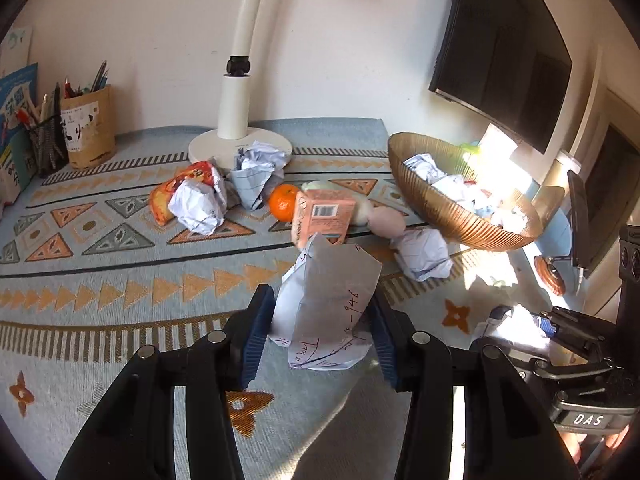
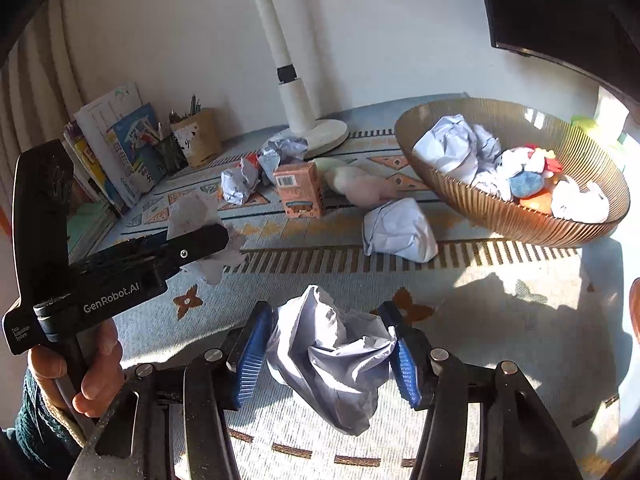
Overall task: Organize objects
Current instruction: 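Carry both paper balls over the bowl with both grippers, then open both grippers to drop the paper balls into the bowl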
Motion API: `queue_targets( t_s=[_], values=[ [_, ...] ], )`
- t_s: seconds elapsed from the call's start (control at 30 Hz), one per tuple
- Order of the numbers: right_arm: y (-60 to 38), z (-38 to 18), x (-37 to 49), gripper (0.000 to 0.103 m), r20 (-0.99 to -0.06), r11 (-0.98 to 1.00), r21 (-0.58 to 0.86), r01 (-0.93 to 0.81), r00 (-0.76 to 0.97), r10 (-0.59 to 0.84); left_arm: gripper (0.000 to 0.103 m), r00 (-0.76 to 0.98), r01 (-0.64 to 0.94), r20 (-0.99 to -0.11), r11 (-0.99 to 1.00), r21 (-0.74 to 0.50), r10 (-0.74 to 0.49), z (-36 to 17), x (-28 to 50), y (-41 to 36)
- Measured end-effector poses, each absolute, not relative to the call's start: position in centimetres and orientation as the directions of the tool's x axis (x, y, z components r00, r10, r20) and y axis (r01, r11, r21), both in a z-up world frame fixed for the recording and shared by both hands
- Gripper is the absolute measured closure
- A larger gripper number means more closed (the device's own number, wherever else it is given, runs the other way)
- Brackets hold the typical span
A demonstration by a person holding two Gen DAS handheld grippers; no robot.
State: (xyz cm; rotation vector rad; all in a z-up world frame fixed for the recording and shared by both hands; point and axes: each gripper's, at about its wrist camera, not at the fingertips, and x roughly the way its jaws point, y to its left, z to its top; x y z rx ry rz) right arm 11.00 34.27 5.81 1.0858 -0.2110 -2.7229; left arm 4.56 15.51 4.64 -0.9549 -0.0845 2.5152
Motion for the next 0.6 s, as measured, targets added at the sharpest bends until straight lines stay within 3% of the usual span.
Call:
queue_targets(
  t_s=[0.1, 0.23, 0.3, 0.5, 0.57, 0.6],
  values=[
    [38.4, 10.8, 11.0, 0.049, -0.560, -0.981, 0.189, 0.052, -0.815, -0.151, 0.058, -0.666, -0.472, -0.555, -0.858, -0.203, 0.497, 8.9, 3.9, 18.8],
    [44.7, 15.4, 9.3, 0.048, -0.457, -0.966, 0.186, -0.180, -0.886, 0.077, 0.058, -0.641, -0.568, -0.533, -0.808, -0.155, 0.552, 12.5, 1.3, 25.1],
    [48.0, 15.9, 7.5, 0.047, -0.465, -0.931, 0.238, -0.276, -0.874, 0.140, 0.058, -0.619, -0.590, -0.553, -0.795, -0.142, 0.558, 12.6, -0.5, 28.3],
    [53.3, 14.6, 2.4, 0.044, -0.551, -0.873, 0.325, -0.363, -0.823, 0.137, 0.059, -0.562, -0.610, -0.593, -0.773, -0.173, 0.576, 10.9, -4.5, 34.4],
    [53.8, 14.4, 0.9, 0.027, -0.563, -0.878, 0.319, -0.357, -0.817, 0.127, 0.054, -0.571, -0.602, -0.585, -0.778, -0.179, 0.576, 10.6, -5.4, 35.3],
    [54.1, 14.4, 0.7, 0.026, -0.560, -0.877, 0.325, -0.354, -0.819, 0.124, 0.048, -0.580, -0.596, -0.575, -0.782, -0.183, 0.577, 10.6, -5.7, 35.5]
  ],
)
